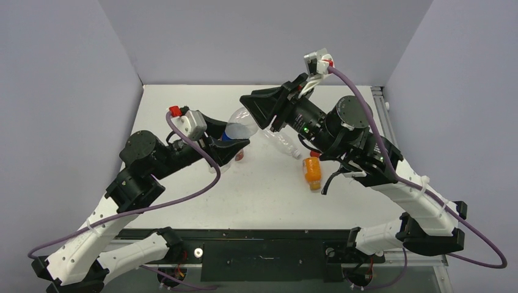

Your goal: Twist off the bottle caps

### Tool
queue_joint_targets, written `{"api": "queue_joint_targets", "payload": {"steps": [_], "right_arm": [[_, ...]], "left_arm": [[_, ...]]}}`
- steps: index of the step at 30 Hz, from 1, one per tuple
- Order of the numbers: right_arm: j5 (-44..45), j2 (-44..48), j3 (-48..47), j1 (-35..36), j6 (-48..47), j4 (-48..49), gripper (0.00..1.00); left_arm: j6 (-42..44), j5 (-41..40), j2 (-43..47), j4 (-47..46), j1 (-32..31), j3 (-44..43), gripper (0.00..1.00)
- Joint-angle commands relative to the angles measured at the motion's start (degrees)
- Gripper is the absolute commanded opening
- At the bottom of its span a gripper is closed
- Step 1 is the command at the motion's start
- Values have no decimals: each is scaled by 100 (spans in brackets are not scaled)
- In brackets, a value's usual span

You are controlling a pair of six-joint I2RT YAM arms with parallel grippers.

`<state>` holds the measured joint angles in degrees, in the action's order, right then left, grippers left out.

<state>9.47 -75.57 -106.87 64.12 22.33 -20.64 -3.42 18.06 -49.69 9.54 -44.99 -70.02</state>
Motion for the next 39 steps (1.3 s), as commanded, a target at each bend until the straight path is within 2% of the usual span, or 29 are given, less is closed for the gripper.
{"api": "queue_joint_targets", "payload": {"steps": [1,8,11,12,15,19,23,29,32,34,35,37,38,39], "right_arm": [[-219,-18,-122,-72,184,332,28],[-546,-121,-165,-161,348,350,18],[-615,-178,-206,-163,371,356,2],[-675,-195,-226,-174,339,336,0],[-1215,-219,-328,-298,232,285,0],[-3610,-142,-265,-837,338,863,0],[-4841,-204,-573,-908,411,1202,0],[-5774,-266,-630,-896,547,1651,0],[-5819,-278,-671,-899,433,1544,0],[-5531,-273,-765,-905,246,1260,0],[-5358,-265,-840,-903,171,1004,8],[-4569,-134,-811,-890,-17,744,34],[-3890,-72,-762,-870,-66,710,64],[-3566,51,-635,-855,-81,682,72]], "left_arm": [[-45,-84,31,-433,0,-26,17],[-11,-151,-42,-530,-1,-59,17],[-18,-158,-63,-565,9,-63,17],[-32,-146,-73,-566,2,-64,17],[-240,-73,-84,-557,14,-150,17],[-654,536,-120,-567,31,-348,17],[-1265,1470,-217,-603,69,-618,16],[-1830,2199,-294,-608,69,-801,12],[-1884,2265,-296,-619,70,-784,11],[-1815,2180,-285,-588,74,-771,11],[-1782,2075,-269,-569,72,-746,11],[-1571,1869,-236,-498,70,-687,11],[-1369,1780,-217,-456,70,-657,11],[-1247,1531,-181,-441,70,-586,11]]}}
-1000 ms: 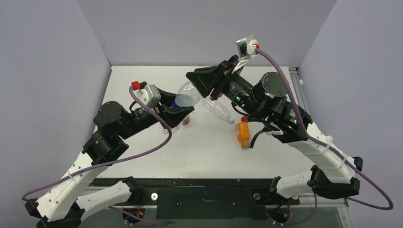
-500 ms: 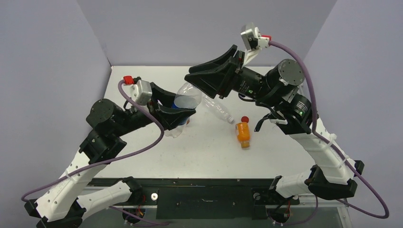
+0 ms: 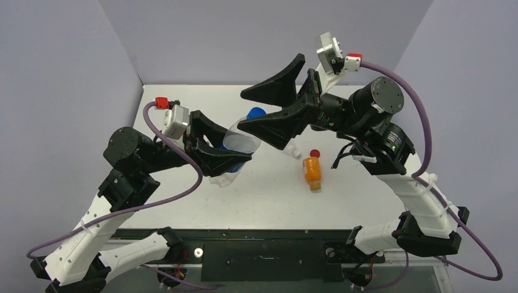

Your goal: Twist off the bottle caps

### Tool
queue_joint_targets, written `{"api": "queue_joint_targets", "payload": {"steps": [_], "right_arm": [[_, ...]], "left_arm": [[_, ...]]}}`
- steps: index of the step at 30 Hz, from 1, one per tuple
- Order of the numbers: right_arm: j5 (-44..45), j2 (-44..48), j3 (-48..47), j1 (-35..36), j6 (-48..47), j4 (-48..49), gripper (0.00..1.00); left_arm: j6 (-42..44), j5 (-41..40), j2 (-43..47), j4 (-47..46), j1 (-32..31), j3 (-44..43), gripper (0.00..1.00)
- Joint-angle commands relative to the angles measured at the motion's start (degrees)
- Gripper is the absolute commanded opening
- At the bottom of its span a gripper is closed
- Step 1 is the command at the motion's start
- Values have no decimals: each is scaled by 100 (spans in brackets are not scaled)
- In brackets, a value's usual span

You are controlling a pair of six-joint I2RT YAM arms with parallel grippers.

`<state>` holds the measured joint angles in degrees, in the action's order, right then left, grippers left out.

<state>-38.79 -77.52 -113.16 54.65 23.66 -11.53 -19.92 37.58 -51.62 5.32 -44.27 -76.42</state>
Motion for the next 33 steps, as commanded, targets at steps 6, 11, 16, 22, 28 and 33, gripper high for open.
{"api": "queue_joint_targets", "payload": {"steps": [6,11,16,22,28,33], "right_arm": [[3297,254,-65,534,-399,-695,81],[4190,-369,-924,869,-581,-1738,76],[4666,-481,-930,903,-495,-1836,65],[4735,-380,-666,893,-425,-1586,54],[4504,-421,-603,849,-294,-1466,39],[4298,-432,-569,765,-181,-1399,6]], "left_arm": [[1640,-1493,180,-54,-6,405,12],[1950,-2007,255,-242,-7,583,13],[1966,-2104,287,-308,-3,645,13],[1957,-2116,284,-322,-3,645,13],[1918,-2157,271,-350,-6,651,13],[1884,-2143,239,-373,-1,607,13]]}}
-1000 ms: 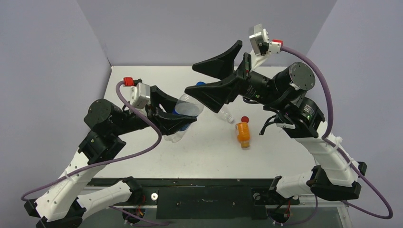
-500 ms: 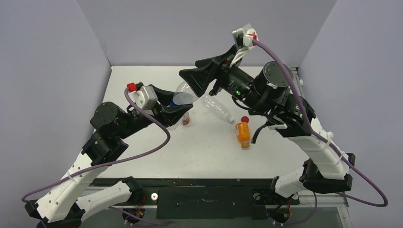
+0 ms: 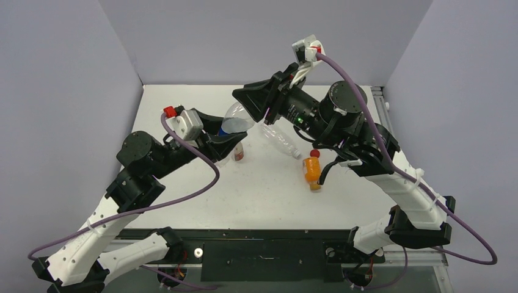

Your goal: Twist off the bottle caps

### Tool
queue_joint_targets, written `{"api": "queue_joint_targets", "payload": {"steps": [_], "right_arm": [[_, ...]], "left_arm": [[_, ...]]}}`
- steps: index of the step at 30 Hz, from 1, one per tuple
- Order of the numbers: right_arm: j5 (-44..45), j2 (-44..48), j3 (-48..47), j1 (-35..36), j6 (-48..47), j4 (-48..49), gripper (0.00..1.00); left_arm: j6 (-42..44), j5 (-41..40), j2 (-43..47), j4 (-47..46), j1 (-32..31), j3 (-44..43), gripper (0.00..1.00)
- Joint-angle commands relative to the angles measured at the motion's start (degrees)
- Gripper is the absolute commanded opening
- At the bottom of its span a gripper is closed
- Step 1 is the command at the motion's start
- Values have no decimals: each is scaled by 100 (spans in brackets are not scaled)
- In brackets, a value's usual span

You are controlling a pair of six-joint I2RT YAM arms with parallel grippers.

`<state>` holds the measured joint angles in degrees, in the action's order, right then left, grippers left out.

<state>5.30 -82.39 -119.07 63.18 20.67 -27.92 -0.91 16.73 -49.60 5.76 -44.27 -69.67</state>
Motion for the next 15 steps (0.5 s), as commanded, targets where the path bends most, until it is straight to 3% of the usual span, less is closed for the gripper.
{"api": "queue_joint_targets", "payload": {"steps": [1,5,8,11,15], "right_arm": [[-132,63,17,-91,120,254,2],[-762,128,58,-144,-133,364,0],[-1916,248,235,-336,-334,603,0],[-3286,350,452,-665,-254,965,0],[-3882,698,1127,-720,-294,1706,0]], "left_arm": [[-38,-52,25,-417,-2,-85,13],[-282,196,-47,-442,0,-178,13],[-560,704,-98,-435,5,-276,12],[-843,1604,-201,-219,6,-494,11],[-745,2910,-422,444,6,-892,6]]}}
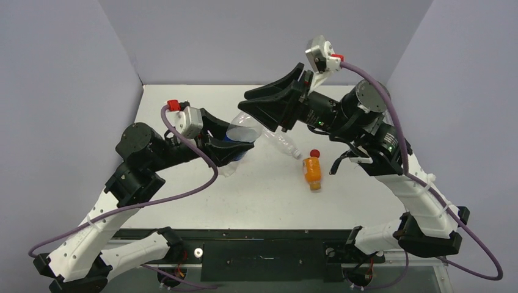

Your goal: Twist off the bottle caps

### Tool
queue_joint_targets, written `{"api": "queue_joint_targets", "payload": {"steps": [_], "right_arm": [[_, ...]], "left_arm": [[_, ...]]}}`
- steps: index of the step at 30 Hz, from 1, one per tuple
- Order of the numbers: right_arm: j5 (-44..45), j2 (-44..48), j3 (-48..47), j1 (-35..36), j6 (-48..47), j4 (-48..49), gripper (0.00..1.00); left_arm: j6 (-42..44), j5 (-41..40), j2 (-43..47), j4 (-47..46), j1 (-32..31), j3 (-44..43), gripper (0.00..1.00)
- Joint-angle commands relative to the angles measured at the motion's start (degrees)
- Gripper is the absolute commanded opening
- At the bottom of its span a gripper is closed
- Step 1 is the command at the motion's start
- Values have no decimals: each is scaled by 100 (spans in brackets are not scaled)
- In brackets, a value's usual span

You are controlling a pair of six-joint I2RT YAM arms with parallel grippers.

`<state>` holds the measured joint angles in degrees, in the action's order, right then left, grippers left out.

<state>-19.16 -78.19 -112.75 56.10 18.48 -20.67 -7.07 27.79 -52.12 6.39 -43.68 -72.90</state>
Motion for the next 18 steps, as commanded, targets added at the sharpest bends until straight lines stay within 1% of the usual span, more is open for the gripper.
{"api": "queue_joint_targets", "payload": {"steps": [1,3,9,10,11,12,13,14,15,16,17,18], "right_arm": [[-1470,322,659,-16,-74,1071,0],[-1521,377,735,-13,-85,1193,0],[-2096,304,634,-19,-267,984,0],[-2104,300,620,-28,-315,950,0],[-2041,315,591,-35,-343,869,1],[-1690,327,585,-32,-384,839,9],[-790,387,618,-21,-378,828,33],[-166,421,679,6,-314,837,48],[960,481,699,88,-268,858,70],[1429,511,789,140,-165,917,74],[2229,550,842,321,-157,1026,78],[2556,537,851,441,-190,1045,78]], "left_arm": [[-133,1900,-203,415,-57,-603,3],[-127,1829,-173,385,-58,-554,0],[-190,1835,-129,301,46,-488,0],[-161,1783,-113,272,47,-470,0],[-131,1547,-75,252,49,-409,0],[-47,1384,-42,172,46,-361,0],[5,927,27,122,47,-241,0],[178,395,103,17,45,-171,0],[297,148,144,-43,44,-18,0],[559,-292,218,-207,40,142,0],[868,-529,258,-415,38,240,0],[990,-933,322,-483,37,397,0]]}}
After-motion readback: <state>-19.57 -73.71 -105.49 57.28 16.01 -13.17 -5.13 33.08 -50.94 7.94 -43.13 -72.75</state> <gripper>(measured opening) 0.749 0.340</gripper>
